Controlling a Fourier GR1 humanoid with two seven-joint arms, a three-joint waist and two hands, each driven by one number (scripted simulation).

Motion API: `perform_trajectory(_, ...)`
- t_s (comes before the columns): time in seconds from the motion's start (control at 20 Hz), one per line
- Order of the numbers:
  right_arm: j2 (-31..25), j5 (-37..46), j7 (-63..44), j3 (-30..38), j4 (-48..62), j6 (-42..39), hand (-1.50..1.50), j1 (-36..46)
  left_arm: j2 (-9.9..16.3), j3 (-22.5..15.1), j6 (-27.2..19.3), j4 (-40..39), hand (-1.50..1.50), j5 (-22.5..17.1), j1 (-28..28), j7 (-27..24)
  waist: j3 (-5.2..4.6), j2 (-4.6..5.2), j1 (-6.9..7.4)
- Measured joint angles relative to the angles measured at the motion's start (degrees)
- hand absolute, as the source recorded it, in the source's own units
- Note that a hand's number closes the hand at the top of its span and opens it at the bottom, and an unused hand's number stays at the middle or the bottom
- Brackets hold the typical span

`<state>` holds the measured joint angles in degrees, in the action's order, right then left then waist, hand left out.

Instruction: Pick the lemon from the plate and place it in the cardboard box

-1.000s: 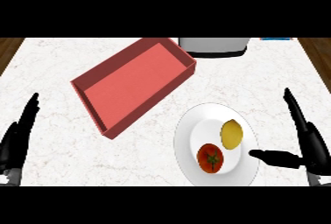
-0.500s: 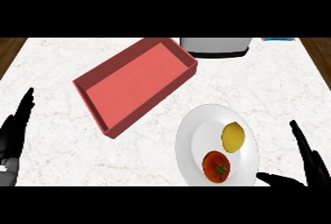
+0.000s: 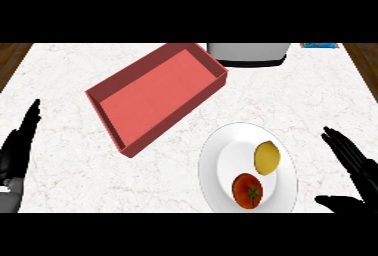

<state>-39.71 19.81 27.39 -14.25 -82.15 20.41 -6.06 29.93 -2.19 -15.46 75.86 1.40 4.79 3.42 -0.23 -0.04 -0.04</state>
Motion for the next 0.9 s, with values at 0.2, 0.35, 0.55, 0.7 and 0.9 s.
perform_trajectory(0.2,-2.7,6.7,-14.3,-3.7,-4.6,-5.5,-1.50,2.9,0.0,0.4,0.5,-0.9,0.00,0.2,0.8,-0.3,0.00,0.02,0.22)
perform_trajectory(0.35,-2.6,9.7,-22.3,-6.1,-8.3,-10.4,-1.50,4.4,-0.7,0.3,0.5,-0.7,0.00,0.9,1.0,0.0,0.06,0.00,0.18)
perform_trajectory(0.55,0.3,14.1,-31.6,-8.6,-10.2,-16.0,-1.50,8.2,-1.2,1.1,0.9,-0.7,0.00,1.7,1.2,0.1,0.14,0.02,0.25)
perform_trajectory(0.7,2.7,16.8,-33.3,-8.2,-8.7,-18.4,-1.50,9.7,-1.6,2.3,1.9,-0.7,0.00,2.2,0.7,-0.3,0.17,0.02,0.23)
perform_trajectory(0.9,6.9,20.9,-35.3,-8.4,-7.2,-21.2,-1.50,11.9,-2.8,3.1,2.5,0.3,0.00,3.6,0.6,0.6,0.22,0.04,0.20)
